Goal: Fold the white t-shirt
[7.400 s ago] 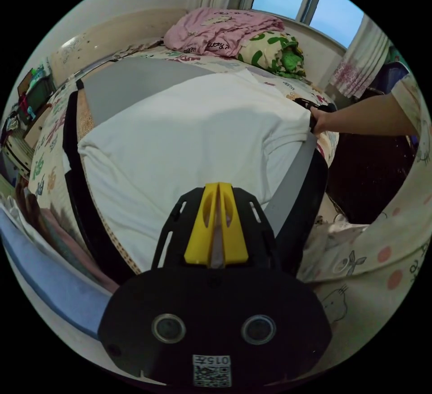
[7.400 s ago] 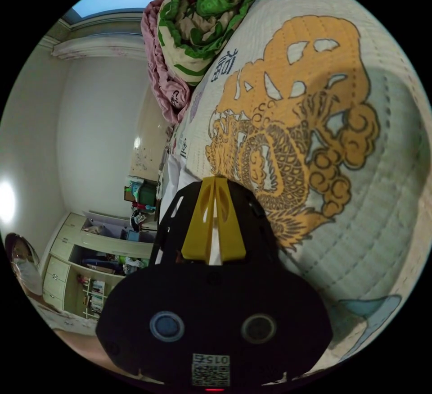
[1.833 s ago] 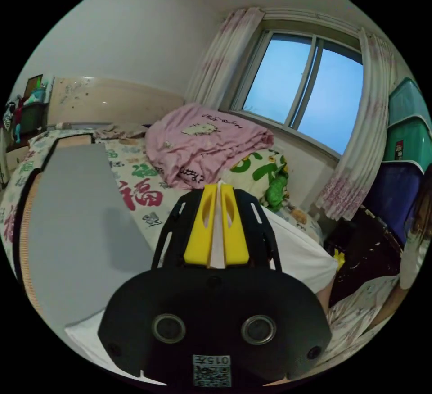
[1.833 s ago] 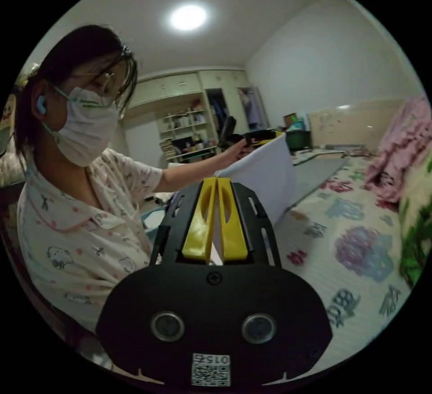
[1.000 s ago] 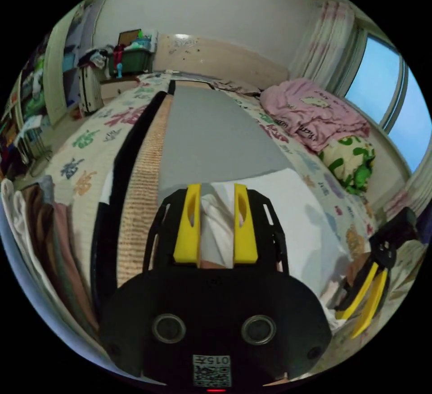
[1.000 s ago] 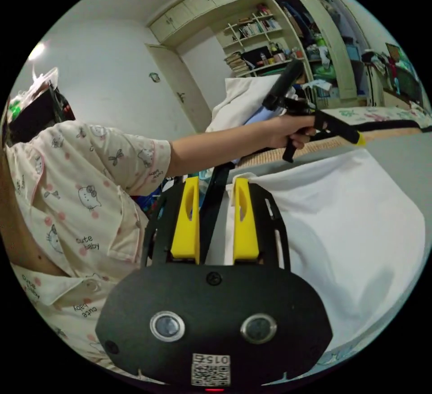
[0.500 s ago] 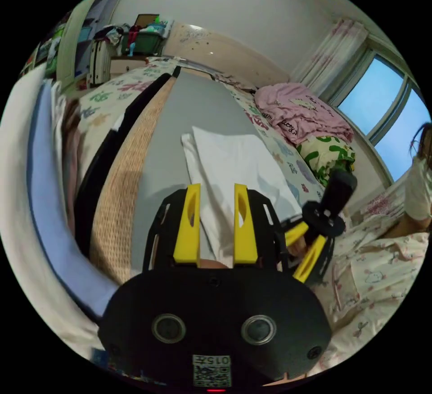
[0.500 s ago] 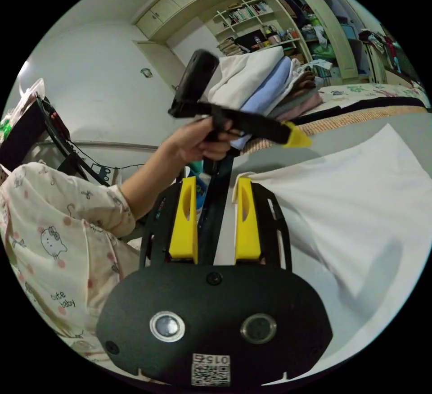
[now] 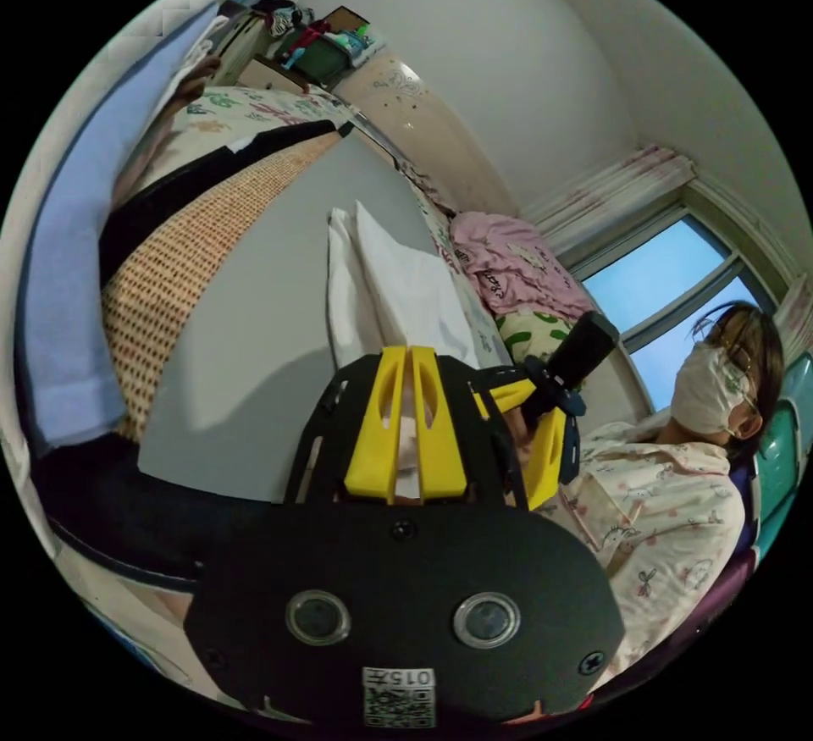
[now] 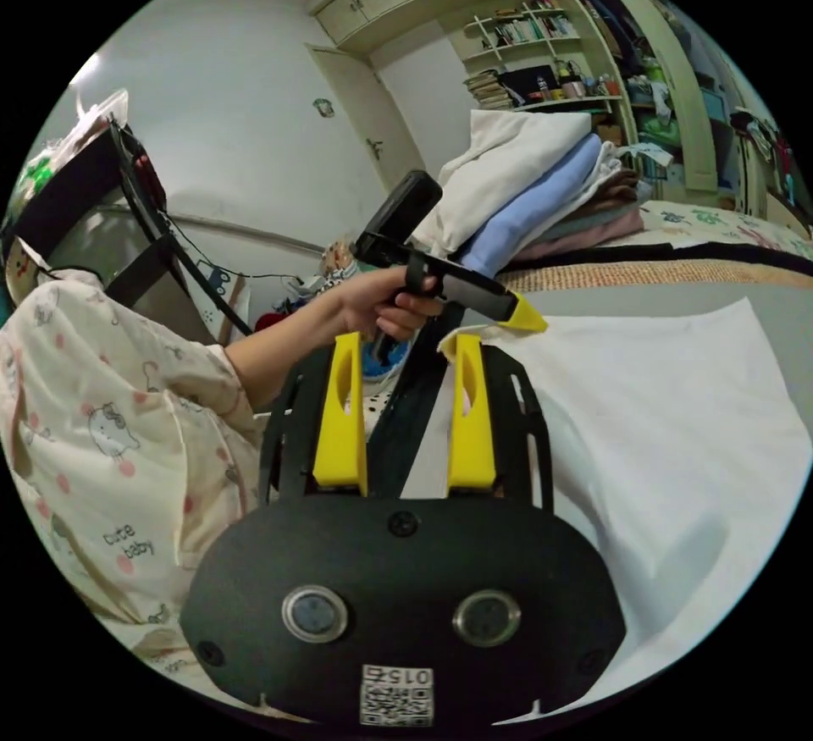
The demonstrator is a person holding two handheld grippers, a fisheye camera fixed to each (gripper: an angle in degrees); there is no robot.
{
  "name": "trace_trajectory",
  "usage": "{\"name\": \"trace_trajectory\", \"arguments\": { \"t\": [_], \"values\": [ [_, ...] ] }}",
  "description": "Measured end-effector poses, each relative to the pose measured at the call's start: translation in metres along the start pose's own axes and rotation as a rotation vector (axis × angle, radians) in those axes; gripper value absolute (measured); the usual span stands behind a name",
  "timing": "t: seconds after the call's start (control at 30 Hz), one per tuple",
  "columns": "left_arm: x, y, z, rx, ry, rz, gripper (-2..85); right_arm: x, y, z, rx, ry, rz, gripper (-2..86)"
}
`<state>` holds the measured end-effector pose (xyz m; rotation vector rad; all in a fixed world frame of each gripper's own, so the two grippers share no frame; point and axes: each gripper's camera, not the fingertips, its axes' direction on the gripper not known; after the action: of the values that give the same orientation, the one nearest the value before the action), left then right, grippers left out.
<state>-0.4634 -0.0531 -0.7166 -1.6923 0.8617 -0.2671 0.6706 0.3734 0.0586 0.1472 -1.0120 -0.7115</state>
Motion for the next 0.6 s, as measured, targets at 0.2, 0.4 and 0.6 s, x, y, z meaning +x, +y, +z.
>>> {"name": "trace_trajectory", "arguments": {
  "t": [0.2,0.4,0.6],
  "values": [
    [-0.006,0.019,0.001,0.003,-0.069,-0.043,-0.7,0.022,-0.006,-0.093,0.046,-0.188,-0.066,13.3],
    [0.001,0.038,-0.007,0.028,-0.148,-0.060,0.5,0.084,0.009,-0.186,0.120,0.164,0.184,12.5],
    [0.022,0.021,0.025,-0.061,-0.172,0.019,6.3,0.143,0.041,-0.288,0.298,0.340,0.466,12.2]
  ]
}}
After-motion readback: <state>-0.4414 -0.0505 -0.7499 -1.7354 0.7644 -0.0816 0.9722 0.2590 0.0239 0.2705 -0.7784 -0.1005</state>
